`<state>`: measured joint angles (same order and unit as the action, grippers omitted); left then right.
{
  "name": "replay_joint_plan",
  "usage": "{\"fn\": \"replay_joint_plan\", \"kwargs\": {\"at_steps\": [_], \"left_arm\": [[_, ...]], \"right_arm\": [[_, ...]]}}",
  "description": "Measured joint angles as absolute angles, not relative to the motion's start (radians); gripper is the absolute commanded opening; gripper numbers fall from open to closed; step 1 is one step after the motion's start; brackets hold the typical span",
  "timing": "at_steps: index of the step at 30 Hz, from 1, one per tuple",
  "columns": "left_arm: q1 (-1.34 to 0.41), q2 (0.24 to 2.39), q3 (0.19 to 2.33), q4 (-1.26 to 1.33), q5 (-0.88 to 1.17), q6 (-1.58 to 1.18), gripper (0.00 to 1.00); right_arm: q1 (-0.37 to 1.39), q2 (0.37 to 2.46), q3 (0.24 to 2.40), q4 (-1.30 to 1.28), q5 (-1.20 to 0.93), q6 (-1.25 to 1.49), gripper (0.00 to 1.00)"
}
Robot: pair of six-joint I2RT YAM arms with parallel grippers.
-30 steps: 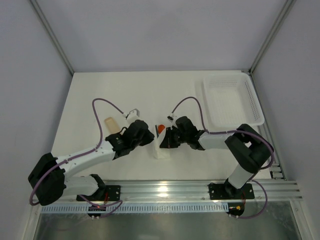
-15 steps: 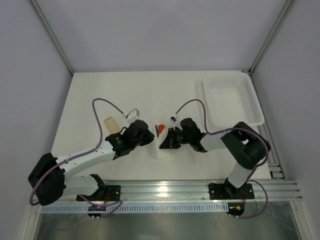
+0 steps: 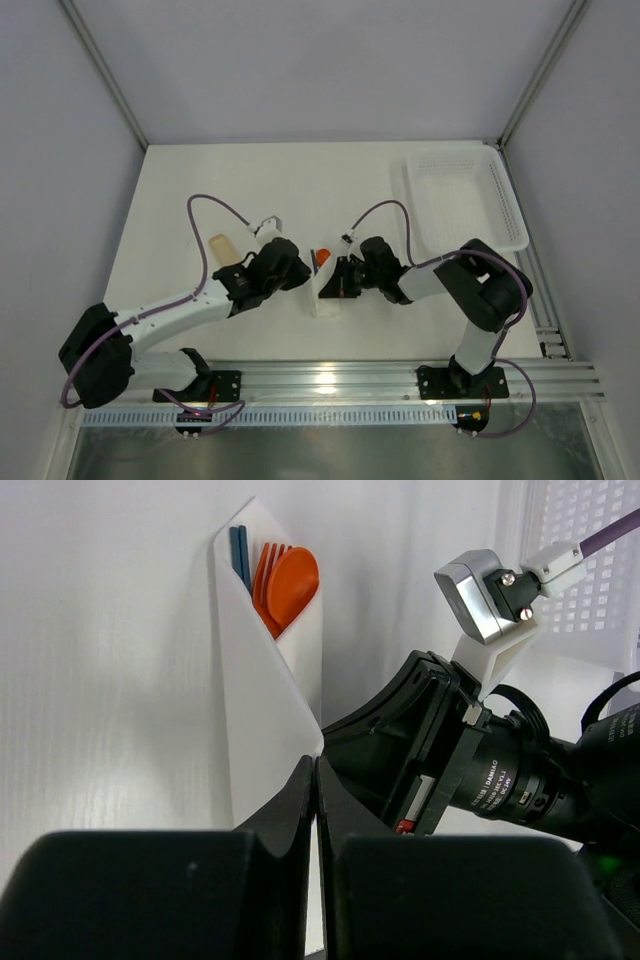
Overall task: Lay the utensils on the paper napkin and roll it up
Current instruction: Roll the napkin at the center of the board.
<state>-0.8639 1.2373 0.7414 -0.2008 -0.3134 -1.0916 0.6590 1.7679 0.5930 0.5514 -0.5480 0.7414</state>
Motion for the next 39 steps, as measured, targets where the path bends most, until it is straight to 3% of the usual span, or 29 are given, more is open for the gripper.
{"fn": "replay_joint_plan", "kwargs": {"at_steps": [24, 39], "left_arm": [[-0.928, 1.483, 0.882, -0.124, -0.284, -1.119, 0.00], [-0.944, 1.529, 0.914, -0.112, -0.299, -1.125, 0.00]], "right_arm": [[0.659, 1.801, 0.614, 0.563, -0.536, 0.791, 0.03], [0.651, 1.831, 0.619, 0.599, -0.549, 0.847, 0.04]]}}
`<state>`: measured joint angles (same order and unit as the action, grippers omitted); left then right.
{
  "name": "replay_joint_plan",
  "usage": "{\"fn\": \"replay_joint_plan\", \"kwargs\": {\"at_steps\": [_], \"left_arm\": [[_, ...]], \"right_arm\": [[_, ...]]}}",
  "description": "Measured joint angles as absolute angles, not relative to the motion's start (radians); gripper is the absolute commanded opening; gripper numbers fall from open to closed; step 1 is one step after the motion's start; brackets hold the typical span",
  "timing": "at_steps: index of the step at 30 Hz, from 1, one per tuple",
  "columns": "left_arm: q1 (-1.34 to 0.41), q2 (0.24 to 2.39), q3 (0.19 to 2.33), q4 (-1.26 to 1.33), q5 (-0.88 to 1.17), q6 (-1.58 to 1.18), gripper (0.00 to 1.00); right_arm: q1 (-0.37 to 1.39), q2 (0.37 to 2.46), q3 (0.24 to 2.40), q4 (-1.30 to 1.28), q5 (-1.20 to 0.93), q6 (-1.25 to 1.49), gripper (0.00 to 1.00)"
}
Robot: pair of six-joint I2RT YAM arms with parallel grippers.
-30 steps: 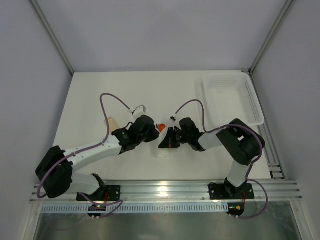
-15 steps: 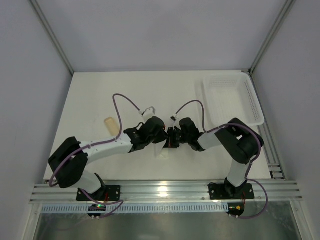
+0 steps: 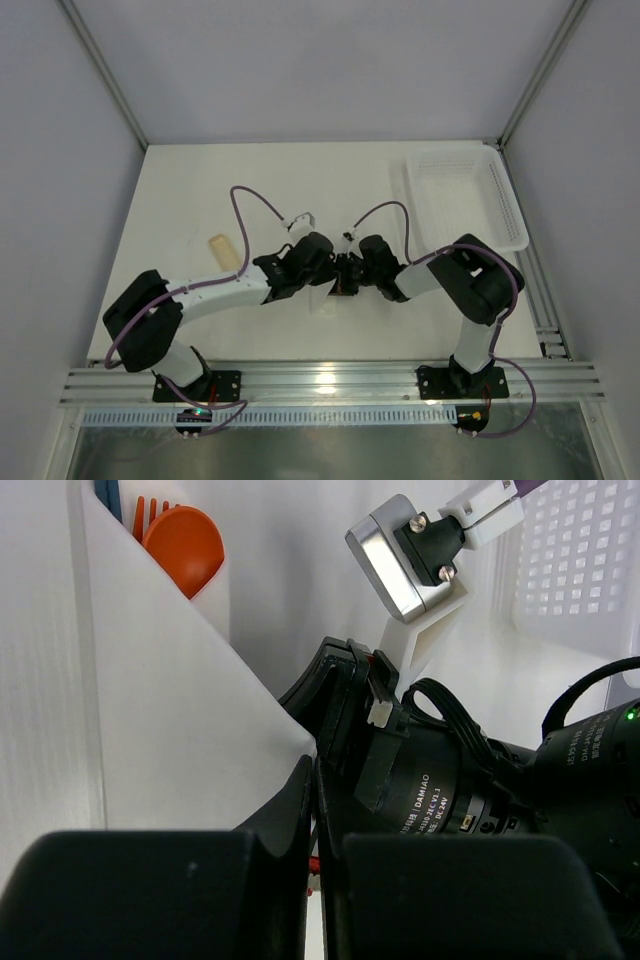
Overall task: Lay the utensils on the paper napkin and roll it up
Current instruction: Roll the napkin at the center of the board.
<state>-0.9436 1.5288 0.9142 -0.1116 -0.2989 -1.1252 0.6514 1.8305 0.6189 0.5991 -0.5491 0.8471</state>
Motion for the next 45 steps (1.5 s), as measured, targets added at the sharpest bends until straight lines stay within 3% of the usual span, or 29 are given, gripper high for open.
{"fn": "replay_joint_plan", "kwargs": {"at_steps": [45], "left_arm": [[-0.947, 1.585, 0.910, -0.006, -0.340, -1.155, 0.00]], "right_arm": [[0.622, 1.845, 0.625, 0.588, -0.565, 0.909, 0.04]]}}
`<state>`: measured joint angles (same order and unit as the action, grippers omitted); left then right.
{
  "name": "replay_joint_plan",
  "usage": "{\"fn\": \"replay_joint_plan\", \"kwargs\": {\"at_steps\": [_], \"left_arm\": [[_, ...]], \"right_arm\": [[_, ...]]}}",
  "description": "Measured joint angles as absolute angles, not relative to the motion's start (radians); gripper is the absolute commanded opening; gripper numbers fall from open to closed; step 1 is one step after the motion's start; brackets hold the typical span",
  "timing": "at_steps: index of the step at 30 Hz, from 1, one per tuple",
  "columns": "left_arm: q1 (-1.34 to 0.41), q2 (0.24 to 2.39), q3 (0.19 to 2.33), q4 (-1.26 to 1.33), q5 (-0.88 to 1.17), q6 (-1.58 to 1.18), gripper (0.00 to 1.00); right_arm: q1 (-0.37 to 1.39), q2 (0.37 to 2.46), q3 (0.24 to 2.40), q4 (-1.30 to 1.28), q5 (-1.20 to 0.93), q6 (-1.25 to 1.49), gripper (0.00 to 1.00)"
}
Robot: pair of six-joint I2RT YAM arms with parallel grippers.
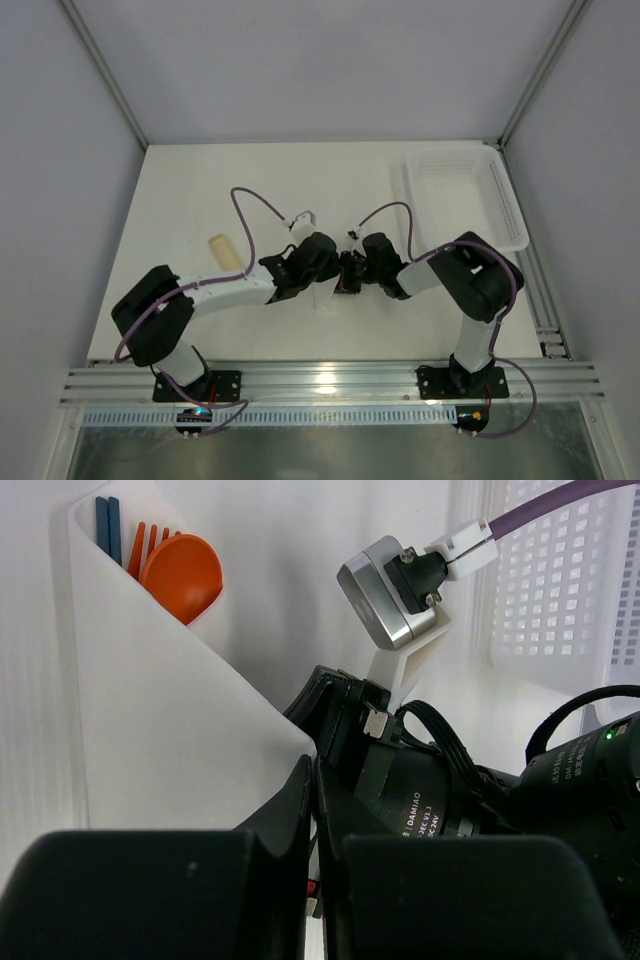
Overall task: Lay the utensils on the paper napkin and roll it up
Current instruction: Roll the napkin at the center of the board.
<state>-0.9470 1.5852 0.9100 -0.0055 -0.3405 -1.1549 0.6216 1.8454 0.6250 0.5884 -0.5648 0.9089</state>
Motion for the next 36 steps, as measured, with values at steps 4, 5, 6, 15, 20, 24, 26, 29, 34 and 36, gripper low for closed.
{"fn": "replay_joint_plan", "kwargs": {"at_steps": [4, 5, 6, 15, 20, 24, 26, 29, 34, 36], "left_arm": [[-0.947, 1.583, 0.901, 0.007, -0.341, -1.164, 0.00], [-0.947, 1.583, 0.899, 0.009, -0.341, -1.166, 0.00], [-0.947, 1.582, 0.898, 0.011, -0.342, -1.168, 0.00], [-0.947, 1.576, 0.881, 0.040, -0.340, -1.172, 0.00], [-0.946, 1.574, 0.876, 0.051, -0.337, -1.172, 0.00], [-0.944, 1.571, 0.875, 0.057, -0.328, -1.172, 0.00], [-0.942, 1.571, 0.873, 0.059, -0.324, -1.172, 0.00], [-0.941, 1.570, 0.870, 0.064, -0.320, -1.172, 0.00], [-0.940, 1.570, 0.870, 0.063, -0.319, -1.172, 0.00], [-0.939, 1.570, 0.870, 0.063, -0.319, -1.172, 0.00]], "right_arm": [[0.622, 1.845, 0.627, 0.583, -0.565, 0.909, 0.04], [0.622, 1.843, 0.627, 0.580, -0.565, 0.909, 0.04], [0.622, 1.843, 0.628, 0.578, -0.565, 0.909, 0.04], [0.622, 1.826, 0.633, 0.543, -0.548, 0.893, 0.04], [0.622, 1.817, 0.636, 0.522, -0.537, 0.886, 0.04], [0.622, 1.805, 0.636, 0.504, -0.523, 0.871, 0.04], [0.622, 1.804, 0.636, 0.502, -0.522, 0.868, 0.04], [0.622, 1.804, 0.636, 0.502, -0.522, 0.867, 0.04], [0.622, 1.806, 0.640, 0.501, -0.526, 0.867, 0.04], [0.622, 1.807, 0.641, 0.500, -0.527, 0.867, 0.04]]}}
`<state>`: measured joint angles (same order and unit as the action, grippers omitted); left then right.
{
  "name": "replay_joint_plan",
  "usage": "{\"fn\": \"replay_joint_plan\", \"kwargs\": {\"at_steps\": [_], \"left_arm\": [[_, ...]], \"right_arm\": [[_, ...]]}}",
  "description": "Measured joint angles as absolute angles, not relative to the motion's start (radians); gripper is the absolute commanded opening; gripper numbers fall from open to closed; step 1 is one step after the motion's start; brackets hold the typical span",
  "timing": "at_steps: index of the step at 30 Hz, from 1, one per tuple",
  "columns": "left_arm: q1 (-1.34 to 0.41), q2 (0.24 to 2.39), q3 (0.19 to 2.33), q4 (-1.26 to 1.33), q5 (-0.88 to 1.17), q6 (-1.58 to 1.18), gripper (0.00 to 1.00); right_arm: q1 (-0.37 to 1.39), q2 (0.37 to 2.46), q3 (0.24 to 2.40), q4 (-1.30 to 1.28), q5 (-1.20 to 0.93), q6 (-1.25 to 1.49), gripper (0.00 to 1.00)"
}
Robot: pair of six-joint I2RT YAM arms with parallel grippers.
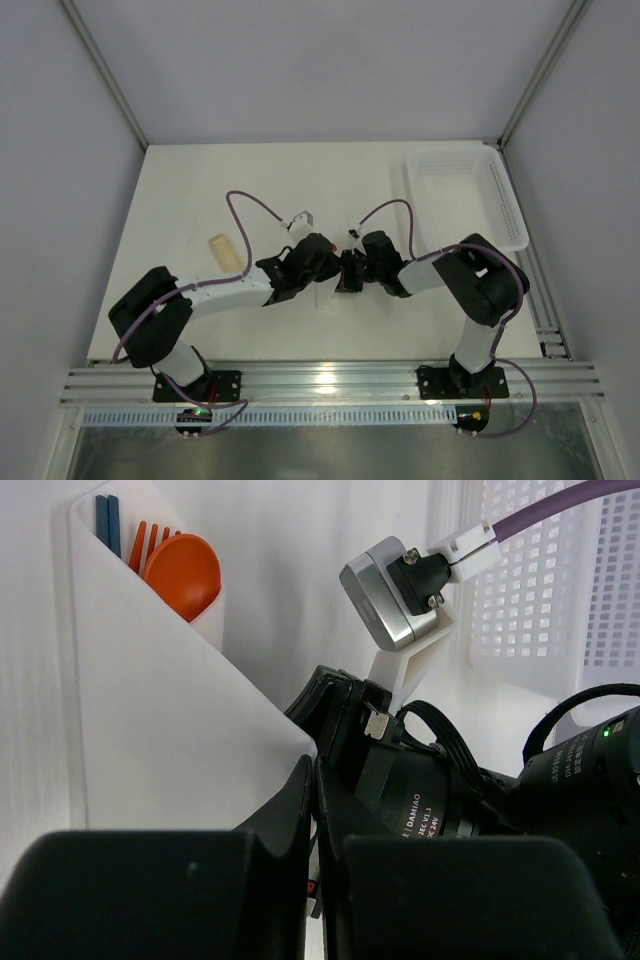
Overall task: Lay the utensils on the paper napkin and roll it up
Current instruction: Roll the napkin at the center of the board.
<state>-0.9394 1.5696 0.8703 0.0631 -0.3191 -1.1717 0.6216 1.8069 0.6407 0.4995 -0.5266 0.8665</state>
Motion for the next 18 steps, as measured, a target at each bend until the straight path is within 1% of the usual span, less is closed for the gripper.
{"fn": "replay_joint_plan", "kwargs": {"at_steps": [10, 18], "left_arm": [[-0.941, 1.528, 0.814, 0.097, -0.313, -1.204, 0.00], [-0.945, 1.493, 0.776, 0.113, -0.312, -1.231, 0.00]], "right_arm": [[0.627, 1.794, 0.646, 0.483, -0.520, 0.814, 0.04], [0.643, 1.760, 0.660, 0.411, -0.481, 0.756, 0.04]]}}
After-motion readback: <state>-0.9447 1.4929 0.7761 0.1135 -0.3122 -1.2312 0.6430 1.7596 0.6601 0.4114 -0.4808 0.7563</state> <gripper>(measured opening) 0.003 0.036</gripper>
